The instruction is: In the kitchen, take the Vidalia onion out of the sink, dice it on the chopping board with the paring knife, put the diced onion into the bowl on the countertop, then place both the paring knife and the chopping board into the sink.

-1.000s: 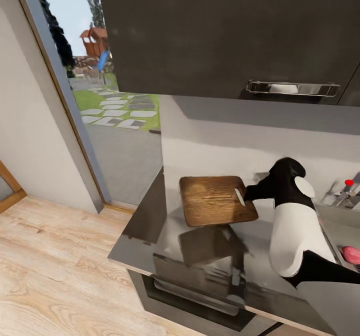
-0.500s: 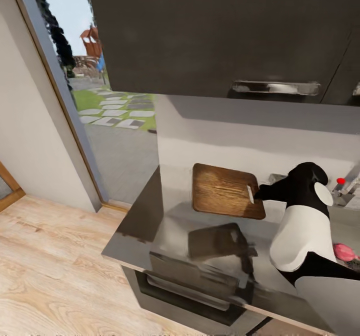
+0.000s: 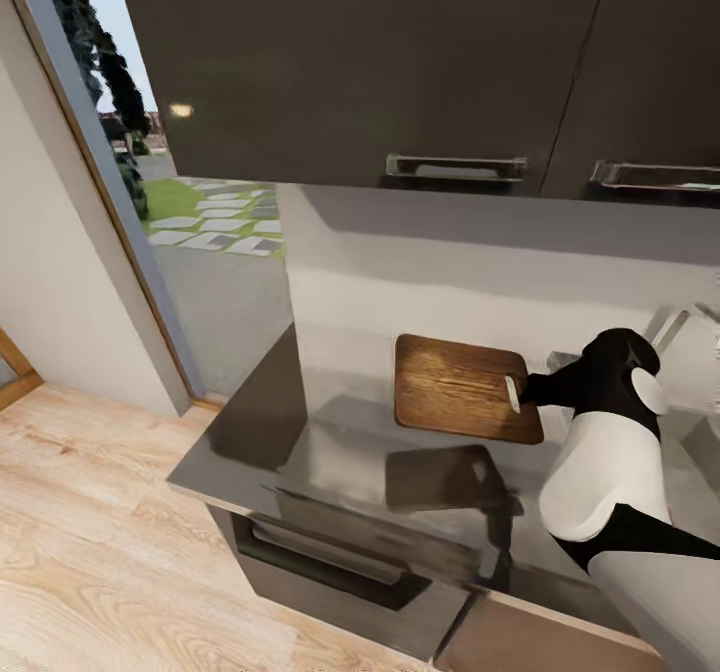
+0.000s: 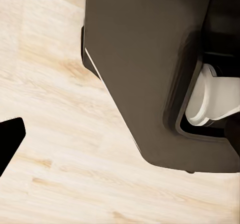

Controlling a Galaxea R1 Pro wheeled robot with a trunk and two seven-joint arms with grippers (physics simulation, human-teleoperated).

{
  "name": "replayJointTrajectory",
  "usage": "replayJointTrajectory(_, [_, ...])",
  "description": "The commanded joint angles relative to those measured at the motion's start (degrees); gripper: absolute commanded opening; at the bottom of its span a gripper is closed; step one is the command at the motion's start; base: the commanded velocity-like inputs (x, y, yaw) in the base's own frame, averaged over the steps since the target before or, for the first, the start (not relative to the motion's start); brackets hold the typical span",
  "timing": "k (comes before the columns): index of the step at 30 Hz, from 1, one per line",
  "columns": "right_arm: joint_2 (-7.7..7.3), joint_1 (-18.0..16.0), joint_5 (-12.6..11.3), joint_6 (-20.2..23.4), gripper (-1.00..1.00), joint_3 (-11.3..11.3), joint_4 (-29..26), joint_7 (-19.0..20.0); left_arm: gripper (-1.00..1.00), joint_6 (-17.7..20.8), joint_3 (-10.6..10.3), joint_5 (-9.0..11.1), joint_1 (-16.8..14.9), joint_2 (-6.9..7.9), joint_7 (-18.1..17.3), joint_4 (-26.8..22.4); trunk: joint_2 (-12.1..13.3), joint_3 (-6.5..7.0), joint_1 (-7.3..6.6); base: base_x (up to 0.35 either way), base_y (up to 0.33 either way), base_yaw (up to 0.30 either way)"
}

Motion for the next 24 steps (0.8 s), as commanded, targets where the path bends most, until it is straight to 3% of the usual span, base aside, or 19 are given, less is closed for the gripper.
replayJointTrajectory(1, [0.04,-0.07,0.36,0.41,-1.00,-0.53,-0.05,0.60,1.00,-0.05,0.39,0.03,0.03,-0.02,-0.07,-0.11,-0.11,-0.10,0.02,-0.147,-0.279,0.000])
replayJointTrajectory(5, [0.05,-0.08,0.42,0.41,-1.00,-2.83,-0.01,0.59,1.00,-0.06,0.39,0.03,0.03,-0.02,-0.08,-0.11,-0.11,-0.10,0.02,-0.147,-0.277,0.000])
replayJointTrajectory(9, [0.05,-0.09,0.55,0.41,-1.00,-3.71,0.02,0.52,1.00,-0.05,0.39,0.03,0.03,-0.02,-0.07,-0.11,-0.11,-0.10,0.02,-0.121,-0.219,0.000])
replayJointTrajectory(24, [0.05,-0.09,2.71,0.41,-1.00,-5.10,0.04,-1.91,1.00,-0.05,0.39,0.03,0.03,-0.02,-0.05,-0.13,-0.11,-0.10,0.02,-0.007,-0.012,-0.064])
